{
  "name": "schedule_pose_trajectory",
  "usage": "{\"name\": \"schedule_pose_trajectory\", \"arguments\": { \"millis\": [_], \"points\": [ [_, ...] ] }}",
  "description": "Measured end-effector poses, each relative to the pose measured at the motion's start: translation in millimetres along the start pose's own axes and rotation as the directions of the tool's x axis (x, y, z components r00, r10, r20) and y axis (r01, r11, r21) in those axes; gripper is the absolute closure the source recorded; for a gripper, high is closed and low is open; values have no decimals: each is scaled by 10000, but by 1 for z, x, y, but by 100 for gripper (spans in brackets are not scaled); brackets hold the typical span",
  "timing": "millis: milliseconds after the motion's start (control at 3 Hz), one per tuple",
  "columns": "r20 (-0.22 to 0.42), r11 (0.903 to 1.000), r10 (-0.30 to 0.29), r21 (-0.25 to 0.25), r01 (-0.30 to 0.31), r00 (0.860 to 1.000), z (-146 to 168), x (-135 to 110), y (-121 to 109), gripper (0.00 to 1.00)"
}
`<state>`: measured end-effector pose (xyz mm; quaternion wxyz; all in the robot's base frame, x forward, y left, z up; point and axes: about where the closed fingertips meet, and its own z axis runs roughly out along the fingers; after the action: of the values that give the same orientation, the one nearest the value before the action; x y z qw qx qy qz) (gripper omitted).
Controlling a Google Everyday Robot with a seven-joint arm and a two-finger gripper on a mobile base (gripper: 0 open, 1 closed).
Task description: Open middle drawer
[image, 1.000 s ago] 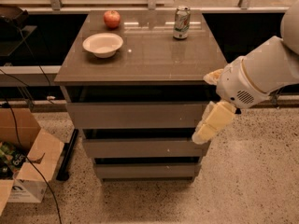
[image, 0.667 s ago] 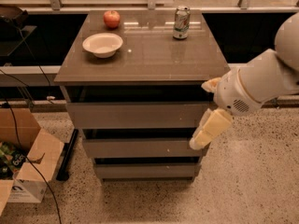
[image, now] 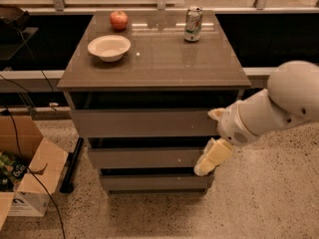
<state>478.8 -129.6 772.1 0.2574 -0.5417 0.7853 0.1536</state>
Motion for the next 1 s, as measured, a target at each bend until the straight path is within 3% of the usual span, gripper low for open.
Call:
{"name": "schedule_pose_trajectory", "arguments": {
  "millis": [333,1000],
  "points": [
    [97,9993,294,-219,-292,9995,38,33,-9,0],
    [-253,9991,395,-159,-400,9989,49,37,-8,0]
  ]
}}
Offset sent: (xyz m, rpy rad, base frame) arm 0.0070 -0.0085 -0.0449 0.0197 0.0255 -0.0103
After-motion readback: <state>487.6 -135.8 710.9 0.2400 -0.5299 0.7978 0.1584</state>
